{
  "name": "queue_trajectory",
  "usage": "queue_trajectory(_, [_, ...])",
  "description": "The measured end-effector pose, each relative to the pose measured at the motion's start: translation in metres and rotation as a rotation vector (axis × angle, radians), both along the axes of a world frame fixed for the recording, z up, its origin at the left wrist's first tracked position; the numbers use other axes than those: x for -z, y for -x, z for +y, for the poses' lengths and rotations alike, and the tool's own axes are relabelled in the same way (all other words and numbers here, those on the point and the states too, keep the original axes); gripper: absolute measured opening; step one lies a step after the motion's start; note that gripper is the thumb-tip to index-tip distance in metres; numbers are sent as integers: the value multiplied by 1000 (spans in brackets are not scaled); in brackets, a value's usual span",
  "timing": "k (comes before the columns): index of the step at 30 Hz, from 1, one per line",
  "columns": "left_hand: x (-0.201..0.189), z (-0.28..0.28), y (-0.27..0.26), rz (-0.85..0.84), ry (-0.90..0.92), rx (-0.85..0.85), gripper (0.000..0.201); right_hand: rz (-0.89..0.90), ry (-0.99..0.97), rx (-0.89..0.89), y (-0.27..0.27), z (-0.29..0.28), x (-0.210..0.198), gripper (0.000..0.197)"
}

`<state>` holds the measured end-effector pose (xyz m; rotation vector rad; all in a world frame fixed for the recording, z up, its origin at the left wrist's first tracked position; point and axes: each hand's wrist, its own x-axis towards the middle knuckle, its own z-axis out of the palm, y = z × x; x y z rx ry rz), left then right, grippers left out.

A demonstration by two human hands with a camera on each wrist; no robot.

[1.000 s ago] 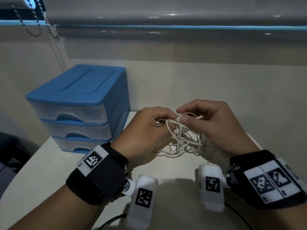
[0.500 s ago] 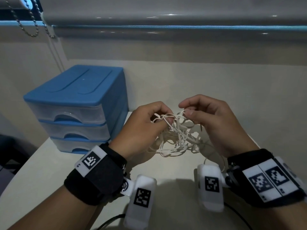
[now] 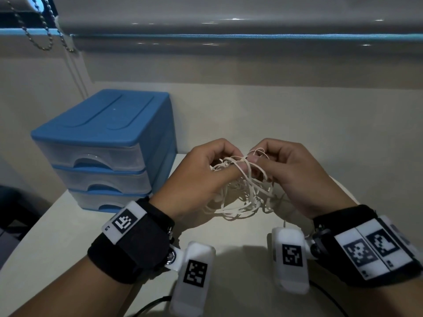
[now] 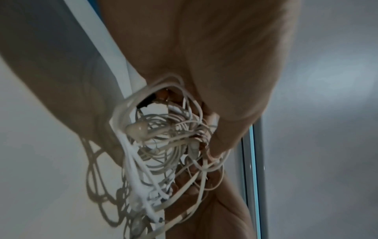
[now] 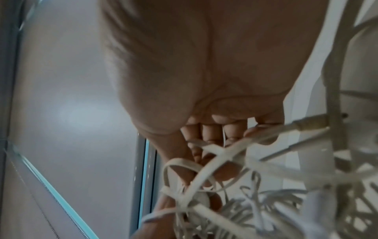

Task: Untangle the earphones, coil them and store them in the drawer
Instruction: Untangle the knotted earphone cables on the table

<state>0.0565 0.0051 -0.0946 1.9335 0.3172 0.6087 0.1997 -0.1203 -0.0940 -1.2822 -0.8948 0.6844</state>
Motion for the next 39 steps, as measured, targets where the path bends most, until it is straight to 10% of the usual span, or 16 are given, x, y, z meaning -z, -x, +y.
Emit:
queue_trajectory(8, [2,2,0,-20,-88,-50,9,-24,-4,14,3,1,-5,46])
queue_trajectory(20, [0,1,2,33,-61,75,11,63,-61,184,-8,6,0,27])
queue_trajectory(28, [-1,4,3,-7,-62,18,9,448,-335,9,-17,1,-5,19])
queue_trajectory(39, [-3,1,4,39,-100,69,11,76,49,19,-5,4,-1,52])
